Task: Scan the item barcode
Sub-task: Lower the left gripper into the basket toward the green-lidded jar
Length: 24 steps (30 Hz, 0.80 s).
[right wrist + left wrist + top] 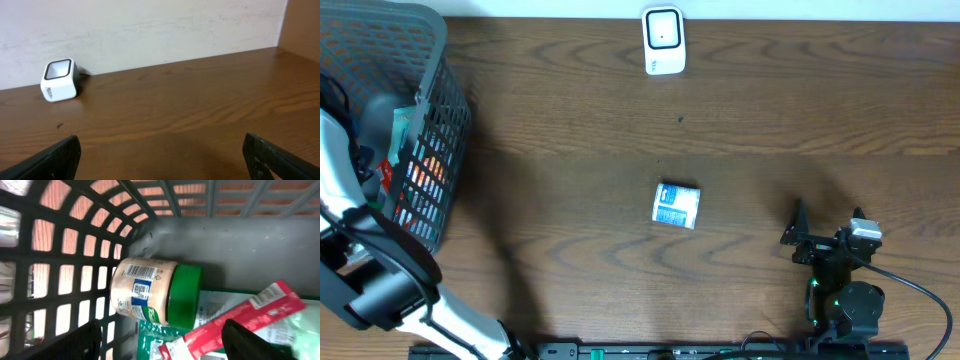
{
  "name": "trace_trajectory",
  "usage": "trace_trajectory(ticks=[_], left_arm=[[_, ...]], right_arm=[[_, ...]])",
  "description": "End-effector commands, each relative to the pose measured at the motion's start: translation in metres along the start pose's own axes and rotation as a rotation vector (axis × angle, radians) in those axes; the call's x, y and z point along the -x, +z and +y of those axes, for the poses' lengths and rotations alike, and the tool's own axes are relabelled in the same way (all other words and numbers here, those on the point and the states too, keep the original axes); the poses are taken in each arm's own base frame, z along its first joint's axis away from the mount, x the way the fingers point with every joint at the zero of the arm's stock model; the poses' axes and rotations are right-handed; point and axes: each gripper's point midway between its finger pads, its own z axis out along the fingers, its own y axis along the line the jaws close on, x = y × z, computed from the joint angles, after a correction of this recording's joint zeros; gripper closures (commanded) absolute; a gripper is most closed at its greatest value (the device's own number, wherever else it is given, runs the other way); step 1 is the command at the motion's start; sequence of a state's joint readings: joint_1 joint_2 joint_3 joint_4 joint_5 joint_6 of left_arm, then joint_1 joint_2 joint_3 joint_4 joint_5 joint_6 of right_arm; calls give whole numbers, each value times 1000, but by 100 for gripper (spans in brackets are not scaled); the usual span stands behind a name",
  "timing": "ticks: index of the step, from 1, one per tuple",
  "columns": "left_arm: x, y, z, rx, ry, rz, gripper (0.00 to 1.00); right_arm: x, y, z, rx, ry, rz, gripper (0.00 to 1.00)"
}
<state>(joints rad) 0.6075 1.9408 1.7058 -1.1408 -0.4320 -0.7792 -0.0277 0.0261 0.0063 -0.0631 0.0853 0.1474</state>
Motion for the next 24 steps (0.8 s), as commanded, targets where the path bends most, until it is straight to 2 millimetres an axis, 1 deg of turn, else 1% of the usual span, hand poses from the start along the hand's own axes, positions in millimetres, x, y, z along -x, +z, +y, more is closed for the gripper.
trace_trajectory(ticks=[1,6,10,13,15,18,24], left_arm=[[-3,10,2,-18,77,55,25],[-4,14,1,-66,112,103,24],[-2,18,7,-68,106,126,25],[-5,20,6,-104,136,161,25],[-3,20,9,-109,149,162,26],[0,13,11,-128,154,151,29],[3,-14,4,-201,154,102,28]], right_arm=[[-1,0,1,2,-15,4,1],[-1,0,1,2,-15,4,1],[-1,0,1,2,-15,4,1],[-1,0,1,2,-15,4,1],[-1,0,1,2,-15,4,1],[-1,0,1,2,-15,4,1],[-1,0,1,2,-15,4,1]])
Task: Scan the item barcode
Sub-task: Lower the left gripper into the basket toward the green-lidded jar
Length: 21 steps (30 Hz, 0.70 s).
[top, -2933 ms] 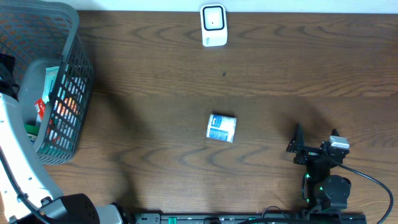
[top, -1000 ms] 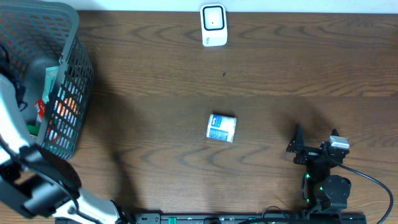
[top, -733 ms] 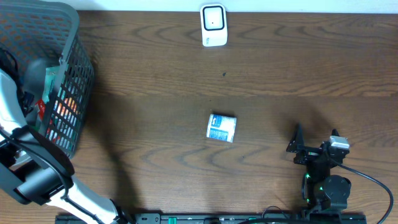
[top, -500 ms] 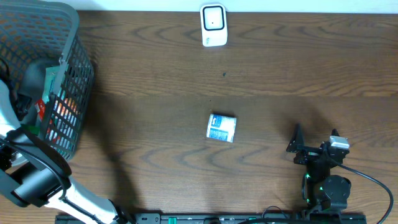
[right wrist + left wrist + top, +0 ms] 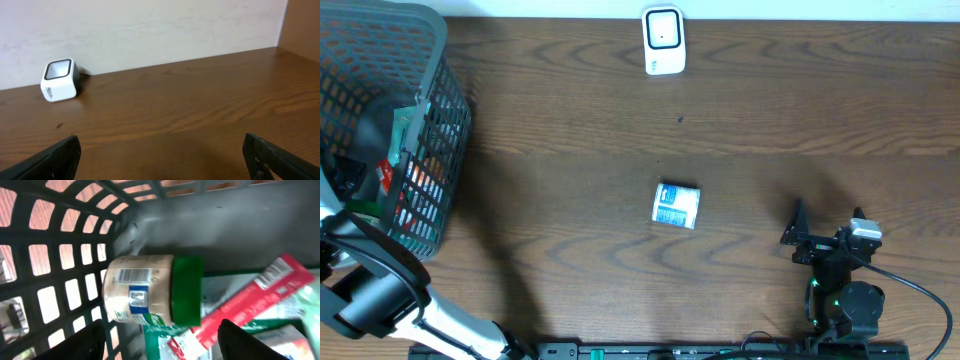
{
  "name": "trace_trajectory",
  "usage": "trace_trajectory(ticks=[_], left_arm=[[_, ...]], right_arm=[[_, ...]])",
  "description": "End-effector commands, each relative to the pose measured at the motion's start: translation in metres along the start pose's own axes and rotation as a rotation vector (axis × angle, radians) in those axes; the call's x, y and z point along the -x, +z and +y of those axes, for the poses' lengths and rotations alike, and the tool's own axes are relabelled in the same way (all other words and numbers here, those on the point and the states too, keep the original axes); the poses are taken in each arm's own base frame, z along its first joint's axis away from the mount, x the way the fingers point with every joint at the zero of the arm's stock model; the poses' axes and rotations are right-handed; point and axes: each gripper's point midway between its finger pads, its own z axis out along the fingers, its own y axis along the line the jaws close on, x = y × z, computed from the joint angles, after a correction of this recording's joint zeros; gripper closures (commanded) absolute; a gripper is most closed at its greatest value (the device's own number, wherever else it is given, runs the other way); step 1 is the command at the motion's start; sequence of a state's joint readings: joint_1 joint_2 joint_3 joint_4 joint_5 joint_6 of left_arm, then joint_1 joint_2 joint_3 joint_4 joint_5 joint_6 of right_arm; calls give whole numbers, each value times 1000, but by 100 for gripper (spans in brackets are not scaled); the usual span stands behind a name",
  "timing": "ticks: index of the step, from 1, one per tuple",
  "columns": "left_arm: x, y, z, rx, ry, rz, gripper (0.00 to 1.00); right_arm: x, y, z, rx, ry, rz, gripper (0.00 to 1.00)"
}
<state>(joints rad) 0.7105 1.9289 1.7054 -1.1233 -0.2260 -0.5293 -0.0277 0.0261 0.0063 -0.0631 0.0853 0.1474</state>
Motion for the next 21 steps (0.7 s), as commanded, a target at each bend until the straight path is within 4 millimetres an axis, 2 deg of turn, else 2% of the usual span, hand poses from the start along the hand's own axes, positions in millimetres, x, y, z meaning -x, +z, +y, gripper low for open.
trace_trajectory(ticks=[1,6,10,15,21], left_arm=[[0,-29,-5,-81,24,-44,30],[5,-47,-6,-135,19,-91,37],[5,-52,-3,-157,2,-125,39],[-5,-40,-2,-240,-8,-89,37],[-2,-26,14,-262,-21,-62,34]], right_arm=[[-1,0,1,2,-15,4,1],[-1,0,1,2,-15,4,1],[-1,0,1,2,-15,4,1],[-1,0,1,2,-15,4,1],[-1,0,2,7,-16,5,1]])
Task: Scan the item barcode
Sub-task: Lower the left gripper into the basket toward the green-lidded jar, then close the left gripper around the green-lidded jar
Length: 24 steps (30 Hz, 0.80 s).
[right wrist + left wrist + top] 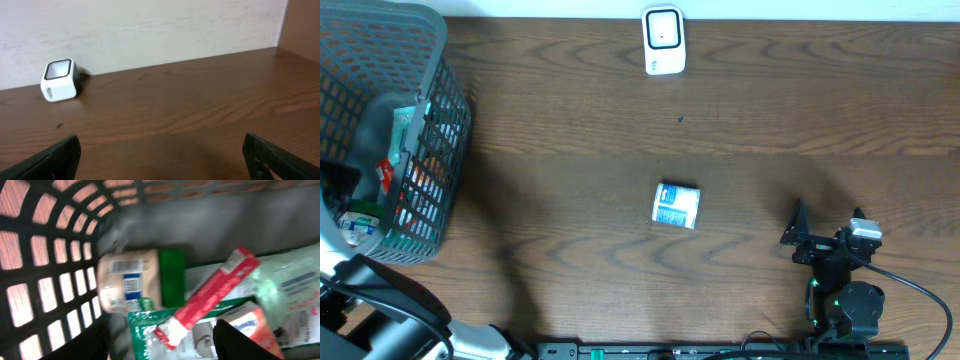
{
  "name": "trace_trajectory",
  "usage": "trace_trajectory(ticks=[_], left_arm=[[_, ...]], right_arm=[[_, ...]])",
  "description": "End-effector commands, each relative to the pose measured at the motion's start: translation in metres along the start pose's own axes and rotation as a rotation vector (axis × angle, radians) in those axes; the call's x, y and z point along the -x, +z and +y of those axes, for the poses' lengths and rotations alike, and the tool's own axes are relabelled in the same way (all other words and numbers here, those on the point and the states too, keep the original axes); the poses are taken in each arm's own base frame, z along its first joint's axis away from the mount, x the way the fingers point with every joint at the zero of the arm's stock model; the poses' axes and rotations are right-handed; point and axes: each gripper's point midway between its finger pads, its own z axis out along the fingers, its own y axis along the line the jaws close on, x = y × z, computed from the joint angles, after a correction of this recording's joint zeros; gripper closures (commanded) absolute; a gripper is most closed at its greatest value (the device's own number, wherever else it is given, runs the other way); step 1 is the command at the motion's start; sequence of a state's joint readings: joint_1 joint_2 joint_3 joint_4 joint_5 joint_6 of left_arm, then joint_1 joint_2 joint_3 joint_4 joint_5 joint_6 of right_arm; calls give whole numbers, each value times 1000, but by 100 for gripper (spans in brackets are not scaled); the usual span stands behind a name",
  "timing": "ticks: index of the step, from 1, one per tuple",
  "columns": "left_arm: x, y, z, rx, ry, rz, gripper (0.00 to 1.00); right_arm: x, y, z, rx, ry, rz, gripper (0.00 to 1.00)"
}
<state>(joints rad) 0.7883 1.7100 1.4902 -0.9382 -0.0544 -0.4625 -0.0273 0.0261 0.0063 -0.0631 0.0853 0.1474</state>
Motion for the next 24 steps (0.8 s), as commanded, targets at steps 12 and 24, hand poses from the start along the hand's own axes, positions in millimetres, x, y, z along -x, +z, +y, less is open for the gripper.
trace_trajectory(ticks=[12,24], left_arm=[[-8,24,17,60,12,70,24],[-14,44,32,116,-2,128,16]], right_arm=[[-2,0,3,13,-16,6,1],[-2,0,8,33,-18,9,1]])
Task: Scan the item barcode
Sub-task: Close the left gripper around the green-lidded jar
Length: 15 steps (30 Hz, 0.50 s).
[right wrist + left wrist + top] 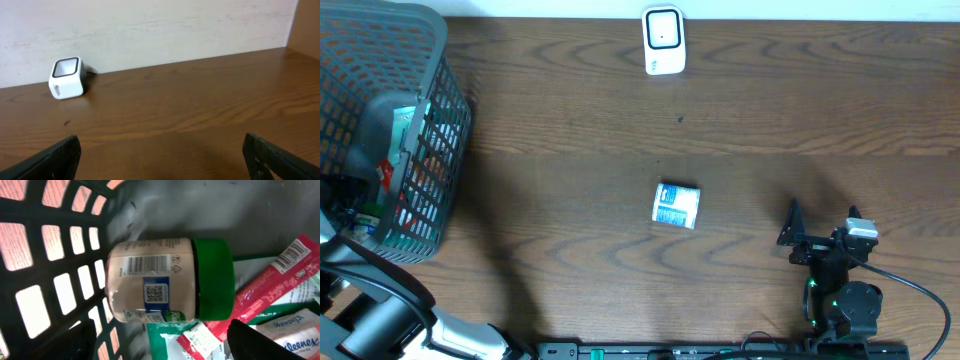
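Note:
A beige jar with a green lid lies on its side on the floor of the grey basket, barcode facing up. My left gripper hangs open inside the basket just over the jar, holding nothing. A red packet, a green pouch and a tissue pack lie beside the jar. The white scanner stands at the table's far edge and is visible as a small scanner in the right wrist view. My right gripper rests open and empty at the front right.
A small blue and white packet lies flat in the middle of the wooden table. The basket's mesh walls close in on the left gripper. A pale wall stands behind the scanner.
My left gripper has come closer to the jar, which now fills the middle of its view. The right wrist view has shifted slightly, with the scanner a little further right.
My left gripper was open in the basket over the jar at the first two moments. Then it stood further back, with the packets more in view. Now it is close over the jar again, still open. The packet on the table has not moved.

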{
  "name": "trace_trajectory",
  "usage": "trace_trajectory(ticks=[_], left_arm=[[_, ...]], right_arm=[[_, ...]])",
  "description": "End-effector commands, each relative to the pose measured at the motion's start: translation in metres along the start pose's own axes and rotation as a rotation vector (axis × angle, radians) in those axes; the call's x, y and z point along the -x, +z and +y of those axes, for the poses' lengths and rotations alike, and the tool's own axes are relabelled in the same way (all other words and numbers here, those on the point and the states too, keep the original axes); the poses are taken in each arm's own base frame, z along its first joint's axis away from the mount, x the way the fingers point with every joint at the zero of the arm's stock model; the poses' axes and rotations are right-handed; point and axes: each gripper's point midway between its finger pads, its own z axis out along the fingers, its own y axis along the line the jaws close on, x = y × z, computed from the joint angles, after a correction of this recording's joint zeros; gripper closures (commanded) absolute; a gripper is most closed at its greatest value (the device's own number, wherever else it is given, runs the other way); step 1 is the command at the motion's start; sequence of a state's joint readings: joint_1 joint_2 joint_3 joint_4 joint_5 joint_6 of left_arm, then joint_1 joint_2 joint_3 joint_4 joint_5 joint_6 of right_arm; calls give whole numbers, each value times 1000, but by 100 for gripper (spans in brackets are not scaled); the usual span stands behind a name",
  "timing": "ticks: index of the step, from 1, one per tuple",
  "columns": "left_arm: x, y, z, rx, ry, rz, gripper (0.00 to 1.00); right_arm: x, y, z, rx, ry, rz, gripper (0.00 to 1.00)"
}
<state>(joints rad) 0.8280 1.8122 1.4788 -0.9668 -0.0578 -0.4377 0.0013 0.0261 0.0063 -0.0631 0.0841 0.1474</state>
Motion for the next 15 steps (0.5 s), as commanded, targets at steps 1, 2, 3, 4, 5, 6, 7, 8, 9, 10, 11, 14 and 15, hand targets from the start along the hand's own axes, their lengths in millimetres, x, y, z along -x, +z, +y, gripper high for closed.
trace_trajectory(ticks=[1,2,3,4,5,6,7,8,9,10,11,14,15], left_arm=[[1,7,11,33,-10,9,13],[2,8,12,35,-13,11,13],[2,9,13,37,-14,14,13],[1,11,13,39,-14,18,13],[1,14,13,42,-14,23,13],[0,17,13,46,-13,30,13],[0,22,13,50,-12,39,13],[-1,26,13,54,-11,47,13],[-2,30,12,58,-10,55,13],[-2,34,12,62,-9,62,13],[-2,37,12,64,-8,66,13],[-2,47,11,70,-6,78,13],[-3,48,11,72,-6,81,13]], right_arm=[[-1,0,1,4,-16,5,1],[-1,0,1,4,-16,5,1],[-1,0,1,4,-16,5,1],[-1,0,1,4,-16,5,1],[-1,0,1,4,-16,5,1],[-1,0,1,4,-16,5,1],[-1,0,1,3,-16,5,1],[-1,0,1,3,-16,5,1],[-1,0,1,4,-16,5,1],[-1,0,1,3,-16,5,1],[-1,0,1,3,-16,5,1],[-1,0,1,4,-16,5,1],[-1,0,1,4,-16,5,1]])
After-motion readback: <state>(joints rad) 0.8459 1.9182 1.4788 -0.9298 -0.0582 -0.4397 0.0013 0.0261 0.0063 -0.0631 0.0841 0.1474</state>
